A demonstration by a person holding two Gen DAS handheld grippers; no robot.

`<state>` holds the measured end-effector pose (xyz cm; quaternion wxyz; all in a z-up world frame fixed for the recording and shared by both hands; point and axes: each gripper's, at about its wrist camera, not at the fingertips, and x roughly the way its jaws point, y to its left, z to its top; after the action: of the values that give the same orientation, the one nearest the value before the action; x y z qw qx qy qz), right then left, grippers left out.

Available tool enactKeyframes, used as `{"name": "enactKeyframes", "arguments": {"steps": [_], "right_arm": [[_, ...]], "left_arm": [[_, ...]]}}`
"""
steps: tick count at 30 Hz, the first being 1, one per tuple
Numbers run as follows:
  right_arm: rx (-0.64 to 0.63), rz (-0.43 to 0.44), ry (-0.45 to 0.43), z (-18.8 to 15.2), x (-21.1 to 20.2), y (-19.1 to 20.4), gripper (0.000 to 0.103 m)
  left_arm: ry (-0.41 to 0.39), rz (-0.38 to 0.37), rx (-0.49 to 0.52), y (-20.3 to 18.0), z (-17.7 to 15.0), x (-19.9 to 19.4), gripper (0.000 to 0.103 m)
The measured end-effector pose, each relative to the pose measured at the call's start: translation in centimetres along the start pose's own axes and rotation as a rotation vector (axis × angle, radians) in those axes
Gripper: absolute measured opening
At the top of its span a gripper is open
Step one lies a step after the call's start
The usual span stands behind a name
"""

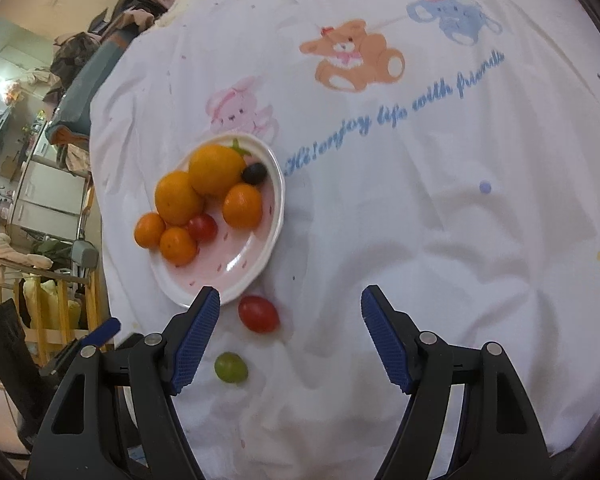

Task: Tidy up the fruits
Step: 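Move the left gripper back and grasp the green tomato, then lift the green tomato with the left gripper while the right gripper grasps the red tomato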

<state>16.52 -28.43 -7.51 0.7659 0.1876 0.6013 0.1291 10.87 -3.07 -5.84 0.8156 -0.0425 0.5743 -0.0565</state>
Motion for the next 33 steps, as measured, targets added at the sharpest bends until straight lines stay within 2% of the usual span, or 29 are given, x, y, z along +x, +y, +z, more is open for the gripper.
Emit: {"name": "enactKeyframes", "arguments": {"steps": [6,11,14,22,26,29,31,33], "right_arm": [[-0.029,-0.037,0.000,0.0,0.7,0.6,0.076],[-0.014,-0.036,0.001,0.0,0.6,0.1,0.076],[-0.014,-0.024,-0.007,0.1,0.3,0.0,0.076],[0.004,0.008,-0.011,0.1,-0.3,-0.2,0.076],[0.003,0.006,-0.014,0.2,-0.3,-0.1,0.076],[0.002,-0.004,-0.012,0.2,-0.2,-0.1,0.076],[-0.001,-0.010,-0.010,0.2,0.0,-0.1,0.076],[-0.004,-0.018,-0.005,0.1,0.2,-0.1,0.076]], "left_arm": [[0.066,-0.035,0.043,-1.6,-1.4,1.7,0.069],[0.130,-0.046,0.149,-4.0,-2.7,3.3,0.062],[0.162,-0.073,0.179,-5.0,-3.1,4.3,0.047],[0.176,-0.074,0.230,-6.2,-3.0,5.9,0.046],[0.179,-0.061,0.235,-6.2,-2.9,6.4,0.037],[0.174,-0.063,0.244,-6.4,-3.1,6.3,0.035],[0.179,-0.079,0.247,-6.5,-3.2,6.3,0.028],[0.178,-0.083,0.248,-6.5,-3.2,6.2,0.027]]}}
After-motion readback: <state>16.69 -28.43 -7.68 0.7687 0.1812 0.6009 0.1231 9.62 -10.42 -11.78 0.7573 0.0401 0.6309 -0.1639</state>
